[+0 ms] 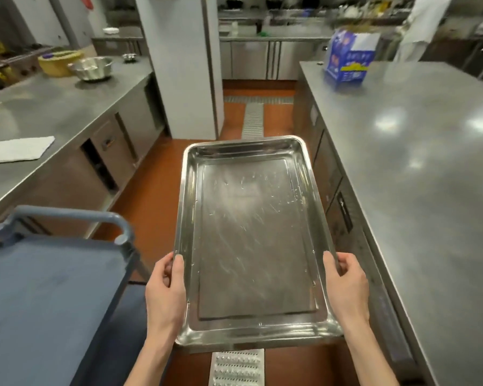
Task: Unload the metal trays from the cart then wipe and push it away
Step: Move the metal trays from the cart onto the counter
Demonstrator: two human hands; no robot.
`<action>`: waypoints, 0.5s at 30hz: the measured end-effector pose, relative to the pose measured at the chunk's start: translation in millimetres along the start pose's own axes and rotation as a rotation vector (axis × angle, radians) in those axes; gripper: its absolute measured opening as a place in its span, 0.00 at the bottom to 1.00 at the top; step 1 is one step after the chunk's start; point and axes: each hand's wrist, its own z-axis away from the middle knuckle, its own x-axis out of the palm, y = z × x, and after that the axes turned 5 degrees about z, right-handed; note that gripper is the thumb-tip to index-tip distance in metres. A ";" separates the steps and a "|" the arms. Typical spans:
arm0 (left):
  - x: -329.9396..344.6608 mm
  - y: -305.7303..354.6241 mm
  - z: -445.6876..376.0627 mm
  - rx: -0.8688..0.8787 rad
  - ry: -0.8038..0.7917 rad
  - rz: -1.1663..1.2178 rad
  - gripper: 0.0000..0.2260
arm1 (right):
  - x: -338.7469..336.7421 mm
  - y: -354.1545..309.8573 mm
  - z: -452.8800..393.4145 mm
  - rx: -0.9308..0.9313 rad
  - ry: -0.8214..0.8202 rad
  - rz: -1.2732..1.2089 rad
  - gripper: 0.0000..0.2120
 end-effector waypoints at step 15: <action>136.0 10.1 -56.6 0.063 -0.431 -0.029 0.15 | -51.8 53.1 -22.0 0.249 0.413 -0.027 0.11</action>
